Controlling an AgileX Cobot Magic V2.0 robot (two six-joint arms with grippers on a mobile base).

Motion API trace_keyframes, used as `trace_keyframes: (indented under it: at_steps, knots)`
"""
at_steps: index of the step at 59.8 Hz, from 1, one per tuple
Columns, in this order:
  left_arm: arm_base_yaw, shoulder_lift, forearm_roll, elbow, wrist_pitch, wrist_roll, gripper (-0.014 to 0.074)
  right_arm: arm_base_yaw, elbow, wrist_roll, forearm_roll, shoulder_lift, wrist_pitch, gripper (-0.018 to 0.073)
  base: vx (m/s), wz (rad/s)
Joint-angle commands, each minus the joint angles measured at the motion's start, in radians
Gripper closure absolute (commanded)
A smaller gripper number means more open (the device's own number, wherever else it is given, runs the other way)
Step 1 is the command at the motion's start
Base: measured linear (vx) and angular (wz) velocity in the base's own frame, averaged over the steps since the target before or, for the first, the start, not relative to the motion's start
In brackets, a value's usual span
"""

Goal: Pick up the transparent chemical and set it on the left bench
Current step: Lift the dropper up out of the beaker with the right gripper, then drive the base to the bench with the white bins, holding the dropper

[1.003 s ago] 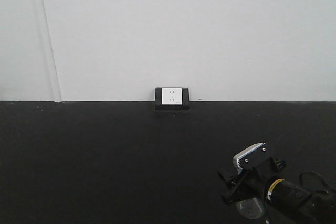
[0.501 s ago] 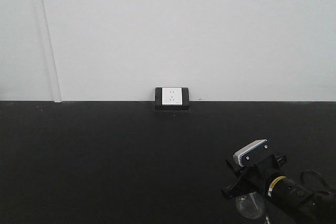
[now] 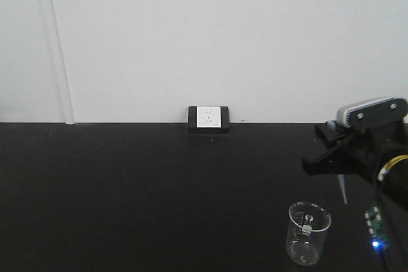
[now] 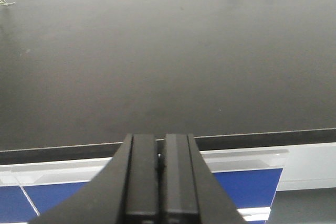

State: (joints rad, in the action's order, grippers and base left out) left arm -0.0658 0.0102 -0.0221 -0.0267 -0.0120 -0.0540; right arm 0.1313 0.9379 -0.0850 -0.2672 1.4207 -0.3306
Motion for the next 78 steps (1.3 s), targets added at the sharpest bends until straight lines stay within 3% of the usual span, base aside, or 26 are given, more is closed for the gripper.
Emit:
trace_keyframes:
  at_steps: [1, 12, 26, 39, 78]
  knots:
    - [-0.002, 0.019, -0.001, -0.016, 0.078, 0.008, 0.06, -0.005, 0.029, -0.048, 0.01, -0.154, 0.087, 0.0564, 0.0, 0.0]
    - [-0.002, 0.019, -0.001, -0.016, 0.078, 0.008, 0.06, -0.005, -0.037, -0.133, 0.01, -0.396, 0.27, 0.0564, 0.0, 0.0]
    - [-0.002, 0.019, -0.001, -0.016, 0.078, 0.008, 0.06, -0.005, -0.243, -0.133, 0.01, -0.719, 0.395, 0.0564, 0.0, 0.0]
    - [-0.002, 0.019, -0.001, -0.016, 0.078, 0.008, 0.06, -0.005, -0.333, -0.133, 0.008, -0.888, 0.532, 0.0564, 0.0, 0.0]
    - [-0.002, 0.019, -0.001, -0.016, 0.078, 0.008, 0.06, -0.005, -0.349, -0.129, 0.007, -0.962, 0.537, 0.0564, 0.0, 0.0]
